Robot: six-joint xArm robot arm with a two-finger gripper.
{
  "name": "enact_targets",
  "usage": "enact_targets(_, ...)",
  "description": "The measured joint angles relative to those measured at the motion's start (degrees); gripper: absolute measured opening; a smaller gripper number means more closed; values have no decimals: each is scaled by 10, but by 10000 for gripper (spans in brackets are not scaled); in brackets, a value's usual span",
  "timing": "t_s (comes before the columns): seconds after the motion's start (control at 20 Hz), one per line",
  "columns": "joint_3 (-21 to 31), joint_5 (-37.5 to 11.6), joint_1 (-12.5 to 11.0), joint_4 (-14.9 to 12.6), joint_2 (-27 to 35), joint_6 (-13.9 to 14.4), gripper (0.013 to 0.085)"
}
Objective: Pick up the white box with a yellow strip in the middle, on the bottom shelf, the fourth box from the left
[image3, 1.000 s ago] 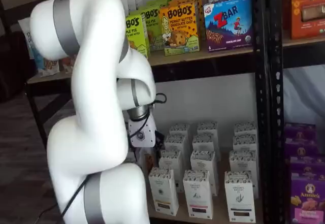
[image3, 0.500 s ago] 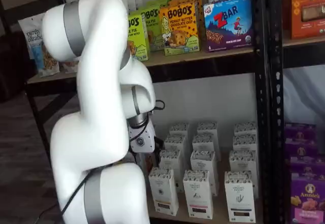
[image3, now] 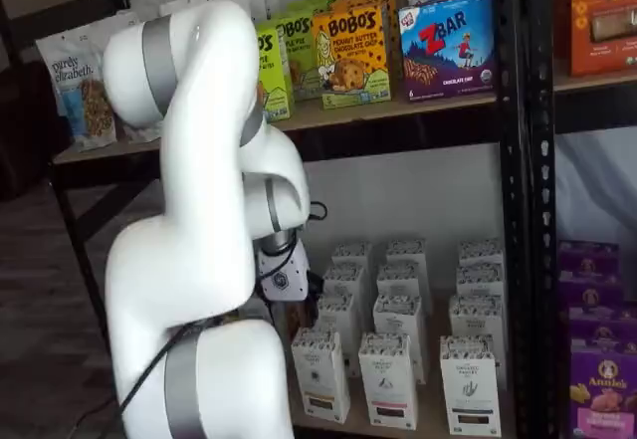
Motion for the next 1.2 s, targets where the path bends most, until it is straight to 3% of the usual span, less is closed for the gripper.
enact_targets(0.3,-34,-15,-1,0,49,0,850)
enact_targets(0.5,-62,-19,-4,-15,87,11,850)
enact_targets(0.75,-91,-28,-12,8,125,-19,850)
enact_targets(1.0,-121,-31,-22,0,156,-21,850)
enact_targets(1.2,-148,-29,-27,13,178,-39,850)
